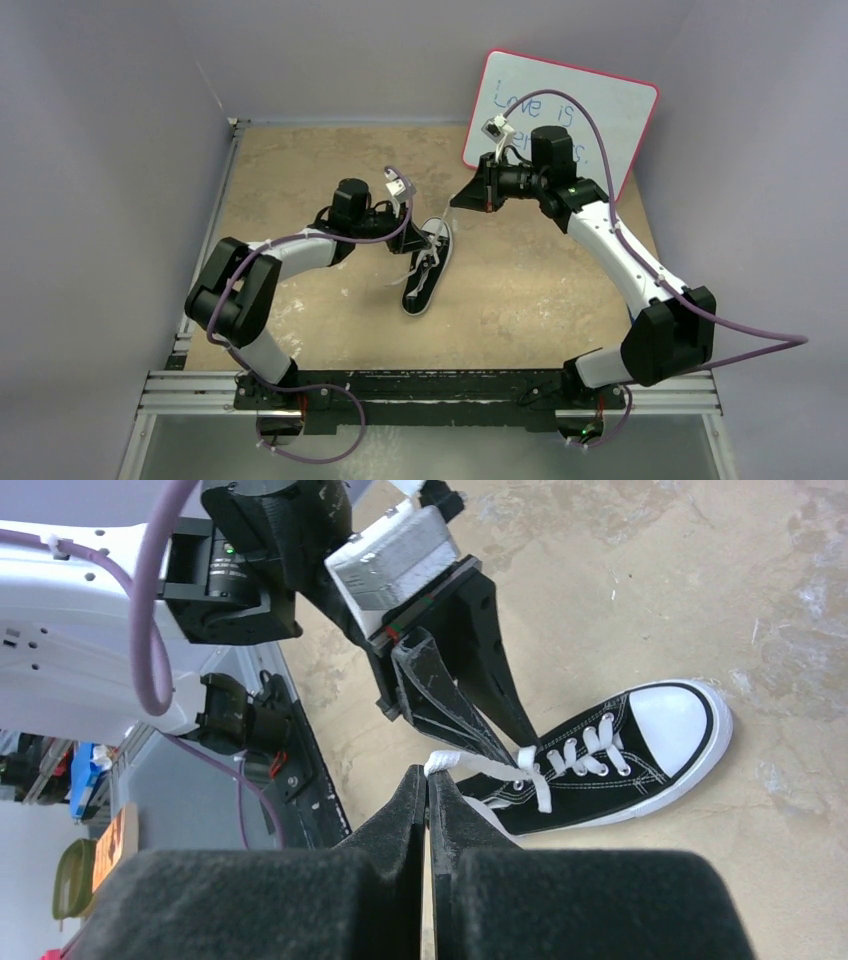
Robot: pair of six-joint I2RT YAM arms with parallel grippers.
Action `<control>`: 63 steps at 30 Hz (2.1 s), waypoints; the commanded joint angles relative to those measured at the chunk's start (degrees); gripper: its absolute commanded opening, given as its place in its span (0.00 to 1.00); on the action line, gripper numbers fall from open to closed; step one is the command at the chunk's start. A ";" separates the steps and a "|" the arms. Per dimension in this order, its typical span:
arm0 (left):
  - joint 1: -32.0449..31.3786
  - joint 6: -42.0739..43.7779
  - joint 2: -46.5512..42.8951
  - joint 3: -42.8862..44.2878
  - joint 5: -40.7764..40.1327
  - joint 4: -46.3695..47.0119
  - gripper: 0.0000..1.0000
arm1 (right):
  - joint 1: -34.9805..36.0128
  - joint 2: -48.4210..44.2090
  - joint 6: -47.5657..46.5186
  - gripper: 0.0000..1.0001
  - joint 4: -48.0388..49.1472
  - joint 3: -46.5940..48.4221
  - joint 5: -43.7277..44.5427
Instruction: Tie the shoes
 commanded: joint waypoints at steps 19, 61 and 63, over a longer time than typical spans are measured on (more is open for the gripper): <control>-0.96 1.85 2.70 4.95 -1.26 0.46 0.03 | -0.21 -0.44 0.33 0.00 2.24 2.89 -3.09; -0.32 -2.63 -2.57 1.66 -5.32 -0.17 0.00 | 1.74 26.86 32.31 0.00 31.77 -13.43 -20.42; -0.32 -3.54 -2.47 1.49 -4.96 0.88 0.00 | 1.76 26.69 30.84 0.00 30.09 -14.06 -20.40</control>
